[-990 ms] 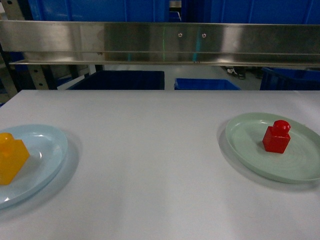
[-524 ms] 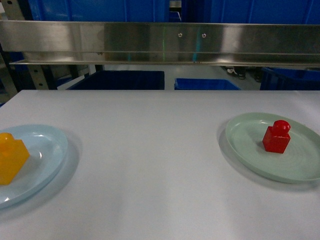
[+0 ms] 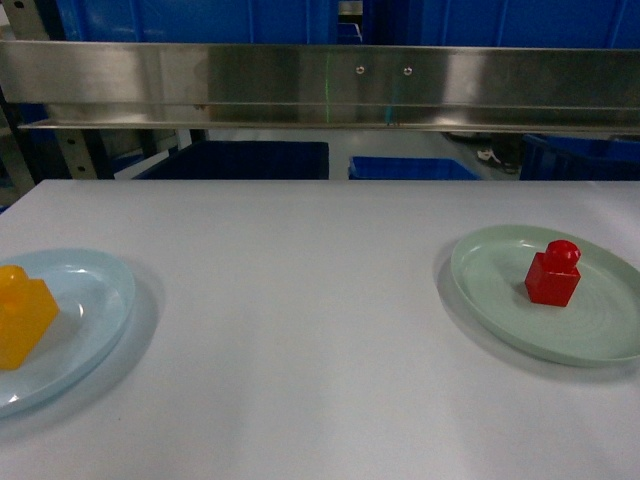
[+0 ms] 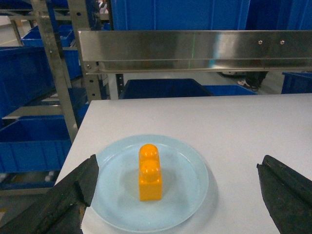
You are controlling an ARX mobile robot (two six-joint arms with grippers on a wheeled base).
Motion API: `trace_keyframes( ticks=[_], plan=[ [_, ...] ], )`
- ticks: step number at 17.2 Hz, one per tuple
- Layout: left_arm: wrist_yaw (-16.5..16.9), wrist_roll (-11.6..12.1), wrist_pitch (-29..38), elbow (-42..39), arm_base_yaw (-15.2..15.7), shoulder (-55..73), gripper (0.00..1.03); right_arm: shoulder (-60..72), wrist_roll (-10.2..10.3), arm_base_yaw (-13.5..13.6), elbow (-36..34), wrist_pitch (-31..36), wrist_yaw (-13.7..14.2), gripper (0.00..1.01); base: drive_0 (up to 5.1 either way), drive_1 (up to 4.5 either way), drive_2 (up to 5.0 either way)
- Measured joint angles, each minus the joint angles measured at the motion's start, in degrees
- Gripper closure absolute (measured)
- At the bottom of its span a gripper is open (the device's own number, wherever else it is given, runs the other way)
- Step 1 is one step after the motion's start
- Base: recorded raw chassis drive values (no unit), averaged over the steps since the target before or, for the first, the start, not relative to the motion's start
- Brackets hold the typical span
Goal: Sort and place red and yellow blocks in left bins
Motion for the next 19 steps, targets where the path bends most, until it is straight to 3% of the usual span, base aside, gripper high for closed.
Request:
trace_keyframes(
  ticks=[2,5,8,10,12,14,17,19],
  plan=[
    [2.8,0.0,-1.0,0.5,3.5,1.4,0.05,2.3,1.7,2.6,1.7,-0.7,1.6,0.03,0.0,0.00,0.0],
    [7.4,0.0,-2.3,3.5,7.1,4.9,0.05,11.3,2.8,5.1,5.9,6.9,2.5,0.03,0.0,0.00,0.0],
    [14.1,-0.2,8.9,14.7,9.1,21.9,0.05,32.9,3.9,4.4,17.5,12.2,2.2,0.03,0.0,0.00,0.0],
    [17.1,-0.6,6.7,25.9,9.2,37.2,0.05,45.7,3.8,4.2,28.9,11.5,2.2,0.03,0.0,0.00,0.0],
    [17.6,-0.4,1.9,34.3,7.1,48.3,0.05,55.1,4.5,5.0,38.0,8.0,2.2,0.03,0.0,0.00,0.0],
    [17.1,0.0,-1.0,36.2,4.3,56.6,0.05,64.0,5.9,7.5,41.1,7.9,3.0,0.03,0.0,0.00,0.0],
    [12.3,0.1,2.2,32.2,-0.4,64.8,0.05,74.9,5.2,10.3,38.9,15.0,8.6,0.03,0.0,0.00,0.0],
    [10.7,0.2,5.9,29.5,-1.7,68.5,0.05,77.7,4.0,11.3,37.1,20.2,11.0,0.03,0.0,0.00,0.0]
  ],
)
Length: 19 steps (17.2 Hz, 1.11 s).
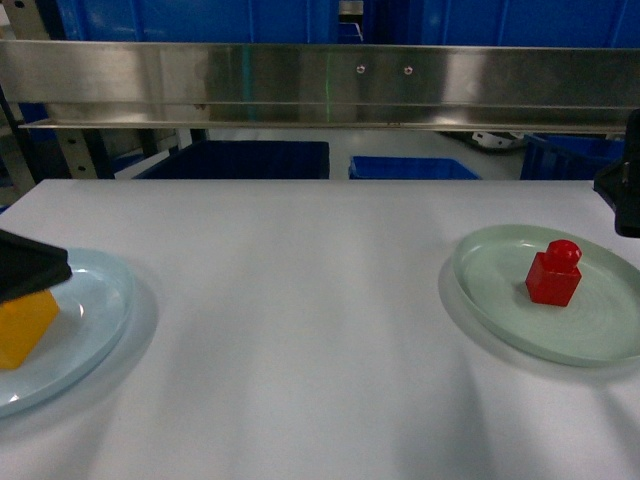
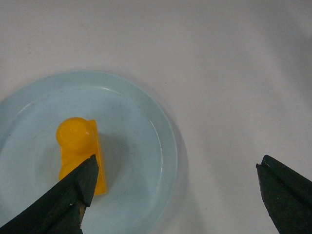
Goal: Sort and place red and yellow blocks in left bins
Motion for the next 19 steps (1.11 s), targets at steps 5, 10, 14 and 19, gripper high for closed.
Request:
trace_keyframes(
  ticks=[5,10,14,19],
  plan=[
    [-4.7,1.9,15.1,-4.3,1.1,8.2,0.05,5.7,-1.9,1.9,-1.9,12.0,2.4,0.03,0.0,0.00,0.0],
    [-4.5,3.3,16.1,-6.0,2.7,6.0,0.05,4.1,-3.1,2.6,-4.3,12.7,3.2,0.03,0.0,0.00,0.0],
    [-4.5,4.5,16.2,-6.8,2.3,1.2,0.05,2.4,-3.1,2.5,-5.8,11.6,4.2,0.03,0.0,0.00,0.0],
    [-7.3,5.9,20.7,-8.8,1.9,1.2,0.05,2.3,-4.0,1.6,-8.0,17.1,3.2,0.03,0.0,0.00,0.0]
  ],
)
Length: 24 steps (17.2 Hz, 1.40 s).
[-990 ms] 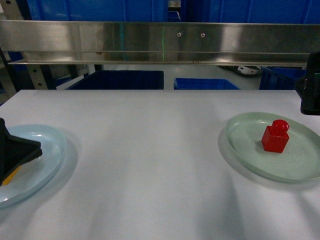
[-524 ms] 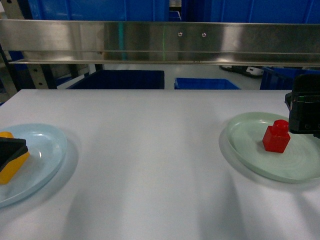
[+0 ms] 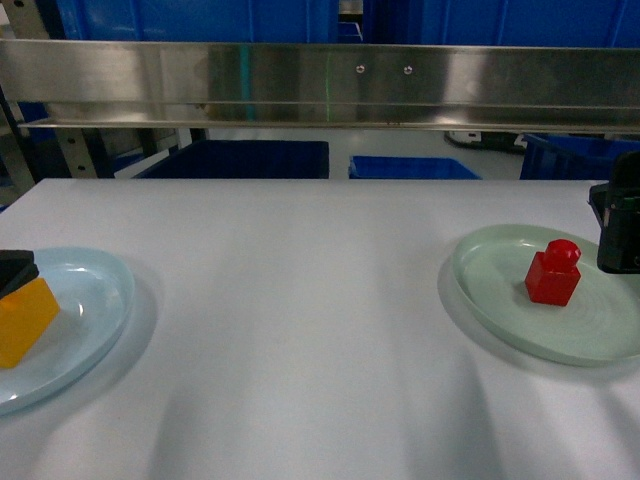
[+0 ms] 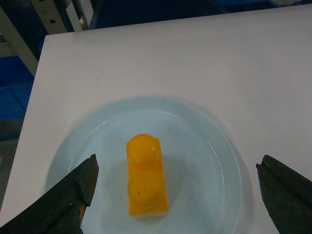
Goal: Sort and place red and yellow blocks in left bins
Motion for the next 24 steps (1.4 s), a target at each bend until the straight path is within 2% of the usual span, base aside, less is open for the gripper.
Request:
trace_keyframes(
  ticks=[6,7,8,10,13,15,19,24],
  plan=[
    [-0.2,0.3,0.0,-0.3,-0.1,-0.3,0.05,-0.3,-0.5,0.0,-0.5,-0.5,-0.5,0.03,0.0,0.00,0.0],
    [-0.2,0.3,0.0,-0.3,-0.1,-0.3,0.05,1.5,0.1,-0.8,1.5,-3.6,-2.3,0.03,0.0,0.00,0.0],
    [-0.2,0.3,0.0,-0.3,-0.1,-0.3,0.05,5.2,0.3,-1.2,5.0,-5.5,-2.6,0.03,0.0,0.00,0.0],
    [-0.2,0.3,0.0,-0.3,-0.2,-0.3,0.05,13.5,1.5,-1.9,12.9,-8.5,-3.1,0.03,0.0,0.00,0.0],
    [-0.2,0.3,0.0,-0.3,-0.2,-0.3,0.05,20.4,3.1,-2.1,19.8,-13.2,-3.2,0.03,0.0,0.00,0.0],
    [-0.2,0.4,0.1,-0.3,-0.2,-0.3,0.05,25.7,5.7,-2.2,27.1,-18.0,-2.8,0.03,0.0,0.00,0.0],
    [-0.2,0.4,0.1,-0.3,-0.2,-0.3,0.05,26.9,8.4,-2.2,29.0,-21.5,-0.3,0.03,0.0,0.00,0.0],
    [-0.2,0.4,0.1,-0.3,-0.2,-0.3,0.05,28.0,10.6,-2.1,28.6,-20.8,-2.0,0.03,0.0,0.00,0.0]
  ],
)
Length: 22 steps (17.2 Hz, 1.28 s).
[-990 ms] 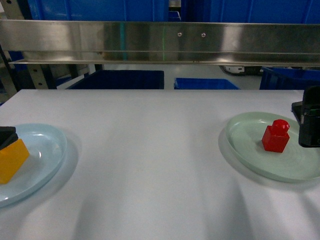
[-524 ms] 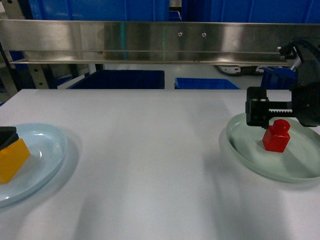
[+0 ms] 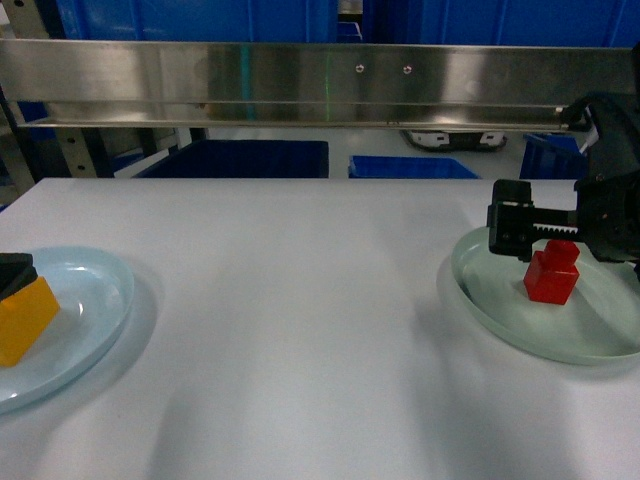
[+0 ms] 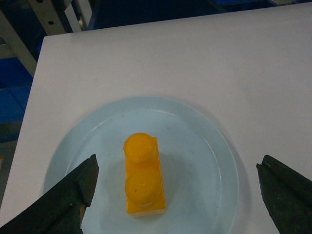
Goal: Sort and place red and yellow blocks in left bins
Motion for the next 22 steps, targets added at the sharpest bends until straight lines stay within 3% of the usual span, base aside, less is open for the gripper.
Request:
trace_keyframes(
  ticks=[7,11,15,18,22],
  plan=[
    [0.0,0.0,0.0,0.0,0.0,0.0,0.05,3.7,0.0,0.0,-1.4,3.8,1.8,0.03,0.0,0.00,0.0],
    [0.0,0.0,0.0,0.0,0.0,0.0,0.05,4.4,0.0,0.0,-3.1,6.4,1.2,0.03,0.0,0.00,0.0],
    [0.0,0.0,0.0,0.0,0.0,0.0,0.05,4.4,-0.7,-0.8,-6.2,11.5,0.0,0.27,0.0,0.00,0.0],
    [0.0,0.0,0.0,0.0,0.0,0.0,0.05,4.4,-3.8,-1.4,-8.1,14.8,0.3,0.50,0.0,0.00,0.0],
    [0.0,0.0,0.0,0.0,0.0,0.0,0.05,4.6,-5.4,-1.9,-8.6,16.3,-0.4,0.71,0.0,0.00,0.0]
  ],
)
